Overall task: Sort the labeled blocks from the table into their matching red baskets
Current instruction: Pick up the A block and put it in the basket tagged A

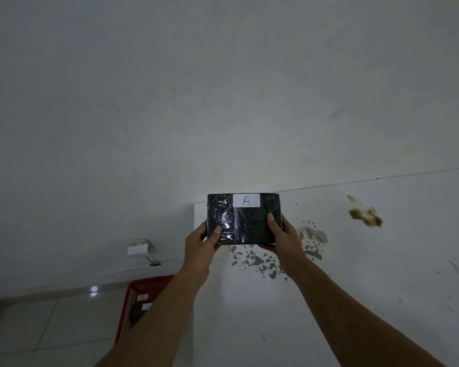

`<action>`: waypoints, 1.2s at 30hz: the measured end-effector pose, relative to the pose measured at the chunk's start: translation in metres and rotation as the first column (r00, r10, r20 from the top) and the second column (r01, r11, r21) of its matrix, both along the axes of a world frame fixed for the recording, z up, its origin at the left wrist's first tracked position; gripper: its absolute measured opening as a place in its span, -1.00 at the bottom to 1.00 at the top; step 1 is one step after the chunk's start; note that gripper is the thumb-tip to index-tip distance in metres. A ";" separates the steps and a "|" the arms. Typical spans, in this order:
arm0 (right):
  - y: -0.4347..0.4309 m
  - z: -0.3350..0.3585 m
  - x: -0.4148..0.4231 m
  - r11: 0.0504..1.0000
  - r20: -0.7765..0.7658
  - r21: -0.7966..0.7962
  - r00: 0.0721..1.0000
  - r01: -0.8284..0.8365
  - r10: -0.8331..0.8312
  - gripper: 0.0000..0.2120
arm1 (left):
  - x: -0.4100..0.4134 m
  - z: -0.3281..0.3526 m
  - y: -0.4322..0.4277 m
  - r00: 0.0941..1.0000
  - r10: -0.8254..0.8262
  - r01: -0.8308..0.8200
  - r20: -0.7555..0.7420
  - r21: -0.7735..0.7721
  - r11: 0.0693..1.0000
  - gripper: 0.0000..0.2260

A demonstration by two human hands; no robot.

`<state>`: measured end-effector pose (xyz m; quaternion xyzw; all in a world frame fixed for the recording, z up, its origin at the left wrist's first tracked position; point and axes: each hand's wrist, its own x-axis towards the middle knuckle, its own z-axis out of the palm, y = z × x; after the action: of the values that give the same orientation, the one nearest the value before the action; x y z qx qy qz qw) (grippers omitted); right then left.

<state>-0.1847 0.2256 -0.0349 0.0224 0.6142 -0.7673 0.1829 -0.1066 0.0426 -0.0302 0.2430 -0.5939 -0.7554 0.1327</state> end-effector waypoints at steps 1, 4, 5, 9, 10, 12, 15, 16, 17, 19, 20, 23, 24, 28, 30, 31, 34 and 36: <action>-0.001 0.001 0.000 1.000 -0.021 0.023 1.000 -0.013 0.014 -0.89 | 0.002 0.000 -0.001 1.000 0.016 -0.016 -0.008 -0.001 1.000 -0.79; -0.009 0.003 0.003 0.995 -0.071 0.083 0.996 -0.055 0.061 -0.79 | 0.009 0.000 -0.008 0.995 0.094 -0.094 -0.014 0.002 0.996 -0.80; -0.014 0.004 0.004 0.992 -0.086 0.110 0.993 -0.066 0.076 -0.71 | 0.013 0.000 -0.012 0.992 0.122 -0.122 -0.008 0.004 0.993 -0.80; -0.038 0.001 0.017 0.954 -0.140 0.280 0.978 -0.109 0.152 -0.50 | 0.037 -0.002 -0.034 0.972 0.233 -0.233 0.012 0.031 0.972 -0.81; -0.046 -0.001 0.022 0.940 -0.155 0.318 0.972 -0.123 0.179 -0.48 | 0.044 -0.002 -0.040 0.966 0.259 -0.260 0.017 0.038 0.965 -0.82; -0.063 -0.004 0.034 0.901 -0.201 0.412 0.950 -0.139 0.239 -0.43 | 0.062 -0.003 -0.053 0.949 0.316 -0.316 0.020 0.054 0.947 -0.81; -0.096 -0.009 0.056 0.812 -0.271 0.562 0.893 -0.157 0.360 -0.37 | 0.096 -0.006 -0.077 0.915 0.402 -0.403 0.026 0.060 0.913 -0.81; -0.107 -0.010 0.065 0.778 -0.285 0.606 0.867 -0.167 0.409 -0.35 | 0.110 -0.007 -0.086 0.904 0.427 -0.428 0.026 0.064 0.902 -0.82; -0.119 -0.012 0.075 0.746 -0.295 0.641 0.839 -0.180 0.456 -0.34 | 0.125 -0.009 -0.095 0.894 0.448 -0.449 0.026 0.074 0.891 -0.83; -0.144 -0.015 0.098 0.693 -0.305 0.690 0.783 -0.211 0.542 -0.34 | 0.157 -0.014 -0.115 0.868 0.493 -0.496 0.051 0.104 0.862 -0.82; -0.157 -0.017 0.110 0.667 -0.306 0.710 0.755 -0.225 0.580 -0.33 | 0.175 -0.016 -0.125 0.850 0.521 -0.526 0.074 0.113 0.843 -0.79; -0.199 -0.019 0.153 0.589 -0.296 0.768 0.675 -0.252 0.676 -0.27 | 0.236 -0.023 -0.160 0.788 0.604 -0.614 0.120 0.077 0.785 -0.83; -0.214 -0.019 0.169 0.569 -0.297 0.781 0.650 -0.256 0.700 -0.27 | 0.258 -0.024 -0.171 0.771 0.625 -0.635 0.122 0.068 0.770 -0.86; -0.272 -0.021 0.243 0.498 -0.291 0.821 0.544 -0.280 0.787 -0.28 | 0.351 -0.031 -0.214 0.697 0.702 -0.716 0.145 0.087 0.693 -0.83; -0.299 -0.023 0.285 0.469 -0.283 0.833 0.504 -0.293 0.816 -0.28 | 0.397 -0.035 -0.235 0.663 0.733 -0.748 0.150 0.097 0.657 -0.79; -0.313 -0.025 0.306 0.457 -0.280 0.837 0.484 -0.299 0.829 -0.27 | 0.420 -0.037 -0.246 0.649 0.746 -0.761 0.151 0.108 0.640 -0.78; -0.352 -0.031 0.370 0.424 -0.276 0.848 0.419 -0.319 0.865 -0.28 | 0.488 -0.043 -0.275 0.610 0.774 -0.792 0.171 0.109 0.600 -0.74; -0.377 -0.033 0.410 0.398 -0.263 0.851 0.378 -0.343 0.888 -0.26 | 0.530 -0.046 -0.294 0.575 0.798 -0.817 0.181 0.094 0.568 -0.71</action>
<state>0.2251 -0.1519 -0.0679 -0.4582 0.8148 -0.2836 0.2139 0.4237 -0.2514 -0.0759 0.5418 -0.3584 -0.6421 0.4071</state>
